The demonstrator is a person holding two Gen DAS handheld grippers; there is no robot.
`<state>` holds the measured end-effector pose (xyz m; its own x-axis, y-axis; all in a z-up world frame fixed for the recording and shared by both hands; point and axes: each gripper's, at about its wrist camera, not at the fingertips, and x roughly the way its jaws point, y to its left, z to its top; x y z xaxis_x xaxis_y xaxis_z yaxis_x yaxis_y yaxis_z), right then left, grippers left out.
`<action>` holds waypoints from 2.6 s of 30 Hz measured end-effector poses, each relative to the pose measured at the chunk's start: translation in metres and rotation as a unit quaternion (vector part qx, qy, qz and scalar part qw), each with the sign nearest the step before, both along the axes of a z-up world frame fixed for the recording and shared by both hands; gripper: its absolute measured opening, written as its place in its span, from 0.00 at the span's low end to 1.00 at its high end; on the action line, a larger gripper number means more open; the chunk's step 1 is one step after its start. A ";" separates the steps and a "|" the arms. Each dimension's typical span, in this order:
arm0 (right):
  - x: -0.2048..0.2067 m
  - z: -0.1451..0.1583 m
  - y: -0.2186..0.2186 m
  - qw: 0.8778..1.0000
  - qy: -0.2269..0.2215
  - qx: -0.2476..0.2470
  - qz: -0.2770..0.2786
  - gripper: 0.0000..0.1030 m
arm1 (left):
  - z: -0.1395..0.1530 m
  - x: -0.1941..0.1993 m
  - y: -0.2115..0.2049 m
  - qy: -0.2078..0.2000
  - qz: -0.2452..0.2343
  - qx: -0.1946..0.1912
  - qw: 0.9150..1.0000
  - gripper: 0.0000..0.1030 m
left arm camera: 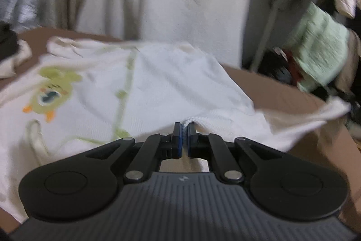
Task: Fold clothes
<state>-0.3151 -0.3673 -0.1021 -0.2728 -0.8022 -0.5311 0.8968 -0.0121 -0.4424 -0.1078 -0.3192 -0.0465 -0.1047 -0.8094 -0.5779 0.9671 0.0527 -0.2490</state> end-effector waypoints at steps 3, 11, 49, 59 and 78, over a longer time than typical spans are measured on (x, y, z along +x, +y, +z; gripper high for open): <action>-0.046 -0.017 -0.009 0.998 -0.033 0.009 -0.062 0.06 | -0.006 -0.009 -0.004 -0.006 -0.006 0.002 1.000 0.04; -0.087 -0.036 -0.040 0.985 -0.121 0.005 -0.121 0.16 | -0.010 -0.004 -0.005 -0.029 0.044 -0.030 0.998 0.04; -0.102 -0.063 -0.045 0.908 -0.382 -0.070 -0.159 0.13 | -0.042 -0.002 -0.027 -0.091 0.072 0.011 0.993 0.04; -0.121 -0.059 -0.015 0.873 -0.442 -0.007 -0.208 0.60 | -0.047 -0.002 -0.027 -0.096 0.064 0.016 0.993 0.04; -0.127 -0.060 -0.058 0.891 -0.408 -0.024 -0.196 0.33 | -0.047 0.001 -0.028 -0.087 0.063 0.009 0.994 0.04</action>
